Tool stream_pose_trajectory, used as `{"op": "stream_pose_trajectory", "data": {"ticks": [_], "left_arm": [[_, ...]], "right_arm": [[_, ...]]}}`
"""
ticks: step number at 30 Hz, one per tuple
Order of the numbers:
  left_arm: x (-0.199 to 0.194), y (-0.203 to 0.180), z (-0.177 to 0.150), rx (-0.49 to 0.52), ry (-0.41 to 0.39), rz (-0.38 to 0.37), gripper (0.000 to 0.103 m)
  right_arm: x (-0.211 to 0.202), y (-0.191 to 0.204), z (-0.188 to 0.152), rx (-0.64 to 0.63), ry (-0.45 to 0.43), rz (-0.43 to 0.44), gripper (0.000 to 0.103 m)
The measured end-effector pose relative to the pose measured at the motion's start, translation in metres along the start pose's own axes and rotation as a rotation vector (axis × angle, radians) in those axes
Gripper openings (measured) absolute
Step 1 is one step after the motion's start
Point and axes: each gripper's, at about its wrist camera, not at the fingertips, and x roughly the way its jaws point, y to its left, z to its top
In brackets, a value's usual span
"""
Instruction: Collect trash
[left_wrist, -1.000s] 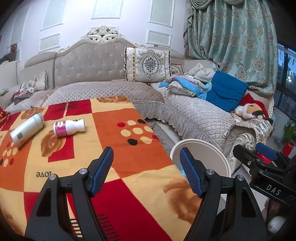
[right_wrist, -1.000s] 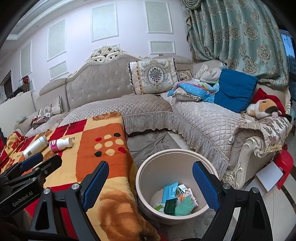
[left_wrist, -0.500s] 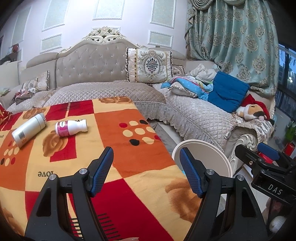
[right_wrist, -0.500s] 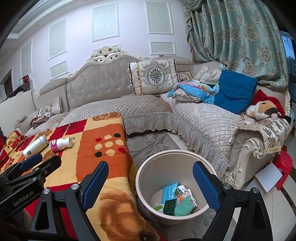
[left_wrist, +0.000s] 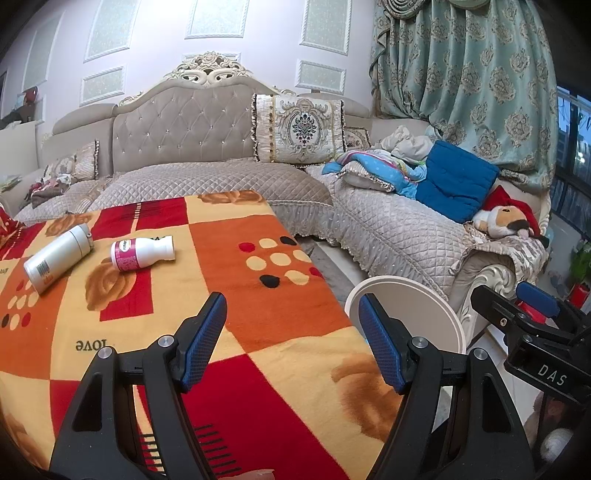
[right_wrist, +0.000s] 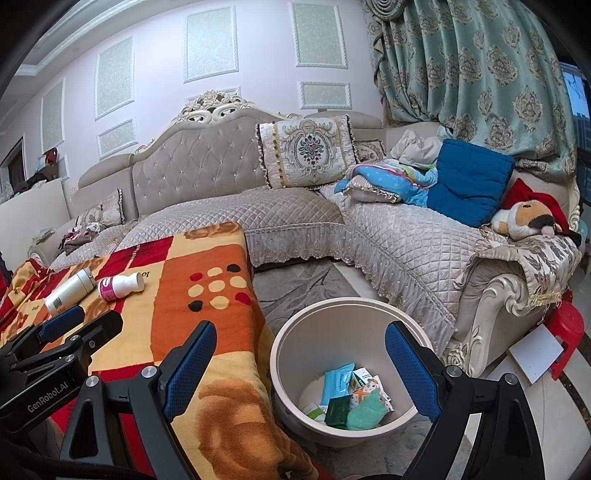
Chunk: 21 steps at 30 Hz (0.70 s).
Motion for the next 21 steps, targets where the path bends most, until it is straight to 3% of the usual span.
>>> {"op": "stream_pose_trajectory", "data": {"ticks": [21], "left_arm": [[0.0039, 0.0053, -0.0034, 0.006, 0.005, 0.004, 0.073]], "right_arm": [[0.0024, -0.0008, -0.0016, -0.001, 0.009, 0.008, 0.092]]}}
